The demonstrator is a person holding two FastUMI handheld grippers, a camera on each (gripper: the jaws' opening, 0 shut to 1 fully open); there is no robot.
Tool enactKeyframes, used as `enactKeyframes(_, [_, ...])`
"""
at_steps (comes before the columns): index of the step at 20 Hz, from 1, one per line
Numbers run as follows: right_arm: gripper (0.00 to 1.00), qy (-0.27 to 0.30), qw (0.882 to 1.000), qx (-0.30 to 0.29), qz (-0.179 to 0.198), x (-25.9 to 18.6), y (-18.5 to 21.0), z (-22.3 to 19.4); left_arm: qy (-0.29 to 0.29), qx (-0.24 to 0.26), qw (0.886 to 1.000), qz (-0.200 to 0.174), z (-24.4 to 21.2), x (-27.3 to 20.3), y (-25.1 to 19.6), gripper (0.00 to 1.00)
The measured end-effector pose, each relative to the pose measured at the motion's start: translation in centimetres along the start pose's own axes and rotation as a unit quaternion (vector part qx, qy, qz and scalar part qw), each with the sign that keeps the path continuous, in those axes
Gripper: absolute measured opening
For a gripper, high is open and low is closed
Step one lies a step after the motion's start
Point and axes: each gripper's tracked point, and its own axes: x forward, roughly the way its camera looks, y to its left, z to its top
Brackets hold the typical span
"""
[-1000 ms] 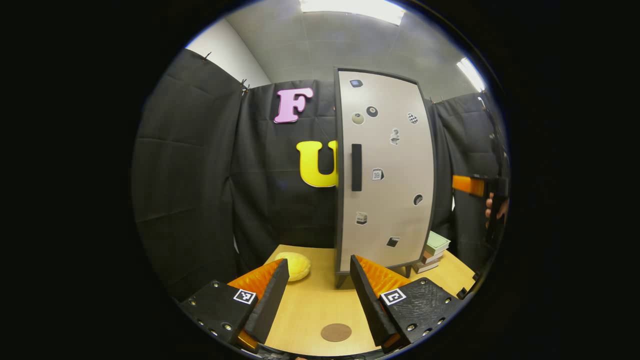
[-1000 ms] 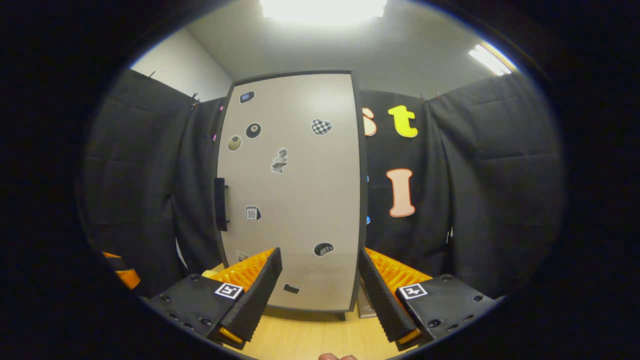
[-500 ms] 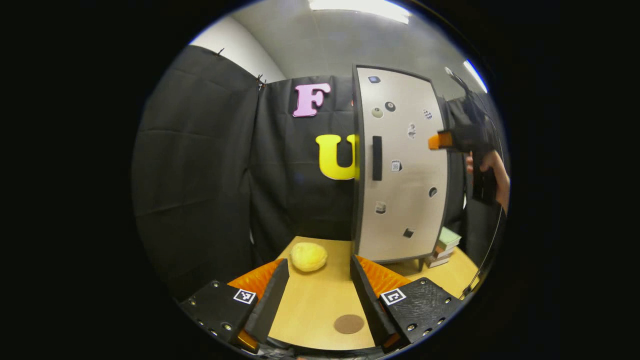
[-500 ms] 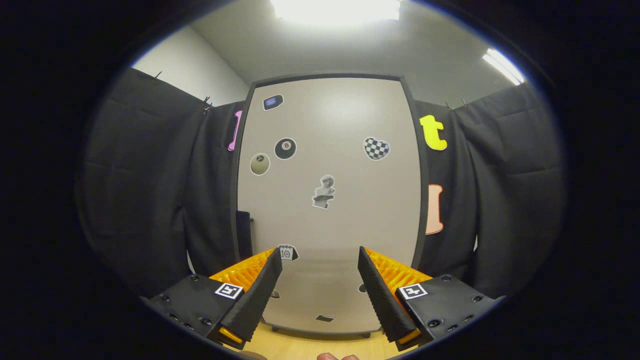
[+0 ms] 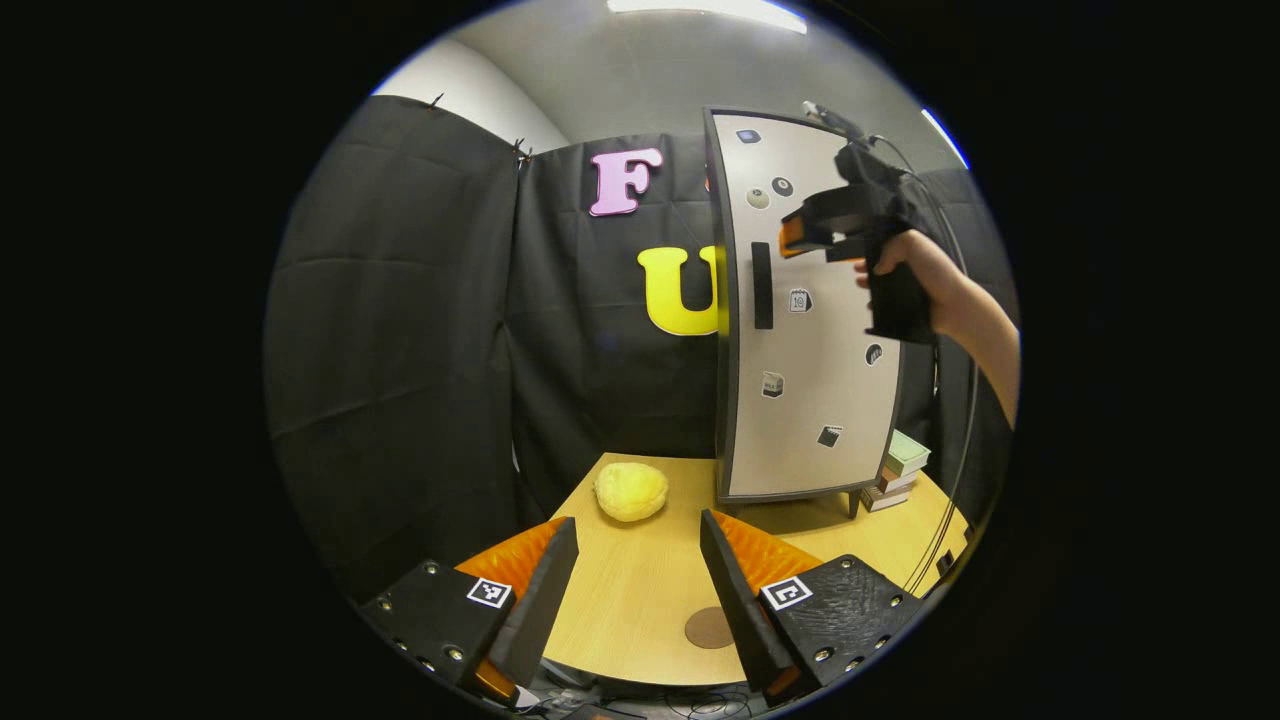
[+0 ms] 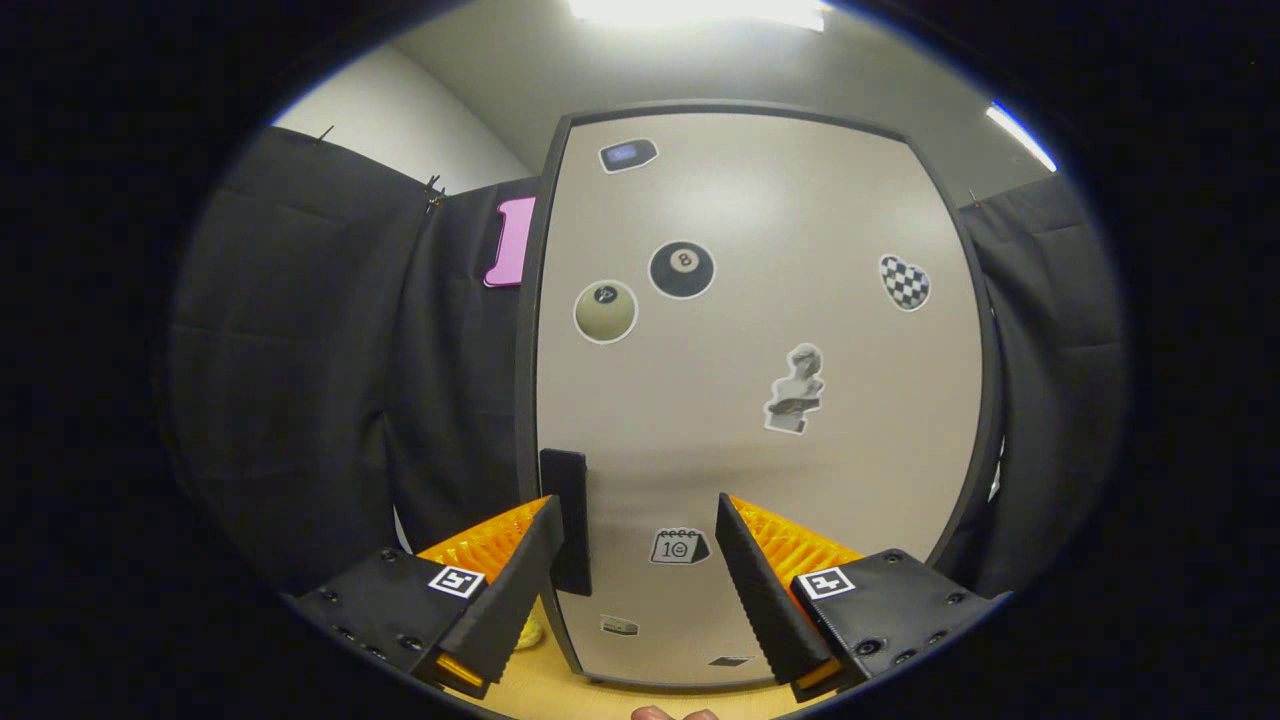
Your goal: Open the cabinet door with the right hand, grasp the bottle in the cabinet with the left hand and place it on the coaster, then close the cabinet door with the right hand.
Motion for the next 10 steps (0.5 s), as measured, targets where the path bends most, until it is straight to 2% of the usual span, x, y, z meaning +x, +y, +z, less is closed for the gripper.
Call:
enactKeyframes(5, [0.98,0.022,0.999,-0.031,-0.001,3.3,2.5,-1.9,0.004,-0.014,1.000,0.023,-0.5,-0.5,2.2,0.72])
enactKeyframes(10, [0.98,0.032,0.998,-0.047,-0.035,5.3,2.7,-2.7,0.018,-0.040,0.997,0.058,-2.1,-1.9,4.9,0.72])
